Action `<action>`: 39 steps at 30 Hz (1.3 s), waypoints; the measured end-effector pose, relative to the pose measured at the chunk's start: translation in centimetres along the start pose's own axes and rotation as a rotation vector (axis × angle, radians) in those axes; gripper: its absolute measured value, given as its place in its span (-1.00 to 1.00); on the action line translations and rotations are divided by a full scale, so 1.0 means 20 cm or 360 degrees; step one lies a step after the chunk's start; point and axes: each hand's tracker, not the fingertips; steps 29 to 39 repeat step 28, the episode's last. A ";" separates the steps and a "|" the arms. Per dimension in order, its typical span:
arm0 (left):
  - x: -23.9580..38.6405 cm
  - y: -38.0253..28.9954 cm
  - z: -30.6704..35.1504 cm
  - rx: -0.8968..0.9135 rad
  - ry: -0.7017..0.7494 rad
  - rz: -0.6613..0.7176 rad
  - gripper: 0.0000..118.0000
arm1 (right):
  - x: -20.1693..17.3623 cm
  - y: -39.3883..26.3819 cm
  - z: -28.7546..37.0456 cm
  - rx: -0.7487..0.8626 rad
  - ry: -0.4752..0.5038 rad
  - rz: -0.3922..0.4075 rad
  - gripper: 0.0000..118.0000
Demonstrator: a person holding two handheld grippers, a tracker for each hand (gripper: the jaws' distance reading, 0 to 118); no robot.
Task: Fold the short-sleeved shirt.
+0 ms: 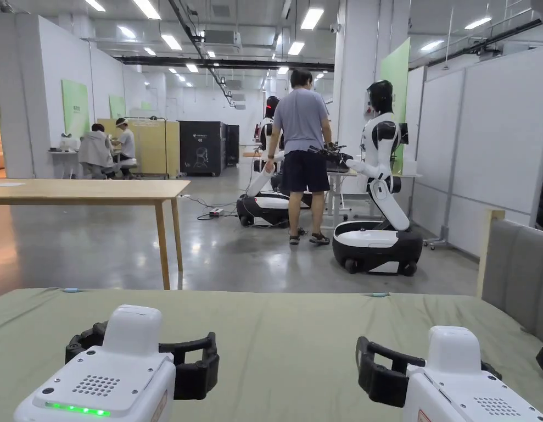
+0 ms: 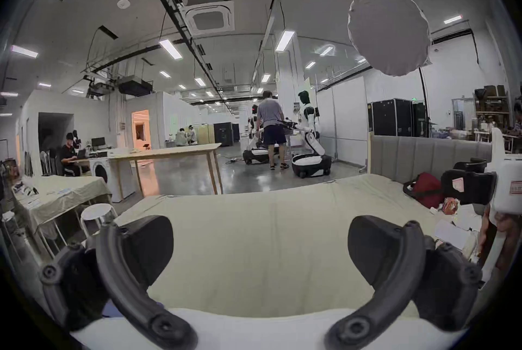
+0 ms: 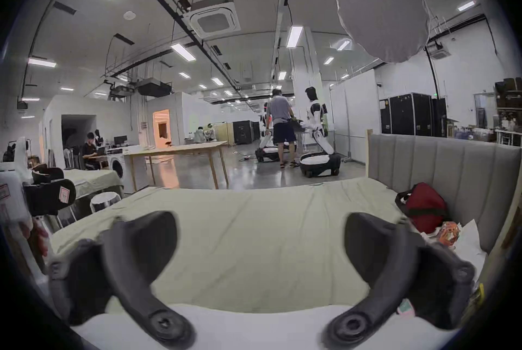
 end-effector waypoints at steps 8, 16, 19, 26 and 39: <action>-0.04 0.01 0.02 0.0031 0.0007 0.0035 1.00 | -0.08 0.05 -0.02 -0.0132 -0.0141 0.0010 1.00; -0.05 0.02 0.02 0.0030 0.0001 0.0073 1.00 | -0.10 0.11 0.00 -0.0172 -0.0226 -0.0090 1.00; -0.03 0.02 0.02 0.0023 -0.0003 0.0070 1.00 | -0.12 0.11 0.00 -0.0165 -0.0232 -0.0083 1.00; -0.02 0.01 0.02 0.0015 0.0000 0.0073 1.00 | -0.08 0.12 0.00 -0.0181 -0.0112 -0.0201 1.00; -0.01 0.01 0.03 0.0019 0.0000 0.0081 1.00 | -0.06 0.13 0.01 -0.0197 -0.0096 -0.0238 1.00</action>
